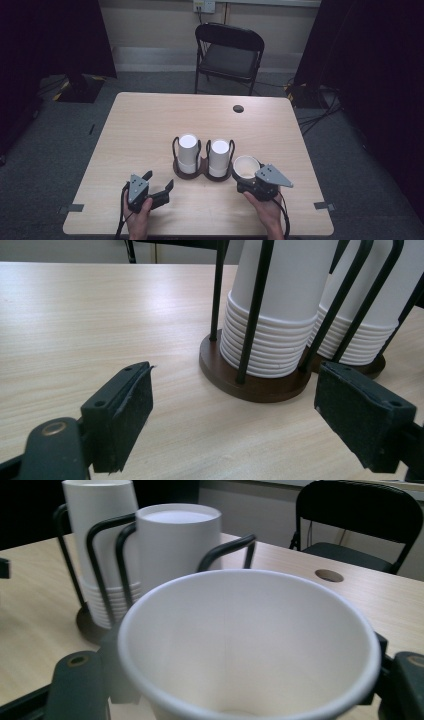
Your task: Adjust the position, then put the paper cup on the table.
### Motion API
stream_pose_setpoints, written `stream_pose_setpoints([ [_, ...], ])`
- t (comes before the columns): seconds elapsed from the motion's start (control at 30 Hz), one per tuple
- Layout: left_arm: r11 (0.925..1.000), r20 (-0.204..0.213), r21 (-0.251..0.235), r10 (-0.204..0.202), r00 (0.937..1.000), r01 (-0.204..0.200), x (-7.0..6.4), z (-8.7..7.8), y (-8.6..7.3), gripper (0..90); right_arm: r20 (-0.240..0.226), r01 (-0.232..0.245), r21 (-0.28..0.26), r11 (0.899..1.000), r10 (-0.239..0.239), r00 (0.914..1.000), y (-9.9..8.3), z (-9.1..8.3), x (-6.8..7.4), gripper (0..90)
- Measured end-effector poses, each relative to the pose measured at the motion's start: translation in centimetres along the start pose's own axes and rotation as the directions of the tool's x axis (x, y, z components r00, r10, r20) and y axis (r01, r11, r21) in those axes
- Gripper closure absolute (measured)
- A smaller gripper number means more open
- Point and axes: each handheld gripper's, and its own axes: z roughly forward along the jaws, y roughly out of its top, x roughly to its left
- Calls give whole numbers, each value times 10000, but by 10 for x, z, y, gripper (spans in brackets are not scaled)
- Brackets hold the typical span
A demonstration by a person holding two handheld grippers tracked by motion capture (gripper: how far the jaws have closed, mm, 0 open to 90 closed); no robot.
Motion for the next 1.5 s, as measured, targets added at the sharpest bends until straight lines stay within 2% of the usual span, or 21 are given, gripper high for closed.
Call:
stream_pose_setpoints([
  [0.17, 9997, -105, -177, 188, 9998, -190, -2, -2, -1, 156, 158, -173, -40, 9998, 174, 9997, 5, 6, -13, 243],
  [0.33, 9987, -508, -423, 262, 9984, -284, -5, -4, -2, 156, 423, -336, -84, 9994, 339, 9985, 11, 13, -25, 244],
  [0.5, 9982, -336, -442, 391, 9987, -406, -4, -4, -2, 155, 509, -449, -81, 9990, 453, 9977, 17, 22, -39, 245],
  [0.63, 9974, -516, -681, 216, 9984, -251, -3, -5, -3, 156, 665, -575, -122, 9983, 582, 9961, 22, 31, -50, 246],
  [0.8, 9969, -672, -740, 211, 9975, -261, -4, -5, -3, 156, 808, -675, -114, 9977, 682, 9944, 26, 44, -62, 246],
  [1.0, 9970, -607, -769, -36, 9981, -11, -2, -5, -3, 162, 956, -572, -148, 9983, 584, 9937, 29, 57, -72, 246],
  [1.17, 9960, -718, -894, 27, 9974, -91, -3, -7, -4, 165, 1022, -663, -60, 9978, 666, 9925, 25, 71, -80, 246],
  [1.3, 9966, -626, -816, 40, 9980, -91, -2, -6, -3, 171, 1145, -511, 238, 9984, 480, 9923, 23, 84, -83, 244],
  [1.4, 9958, -664, -911, 62, 9978, -122, -3, -7, -4, 173, 1169, -808, 278, 9963, 770, 9902, 17, 91, -88, 242],
  [1.5, 9956, -744, -924, 107, 9972, -176, -4, -7, -4, 177, 1264, -899, 610, 9941, 817, 9886, 9, 96, -92, 240],
])
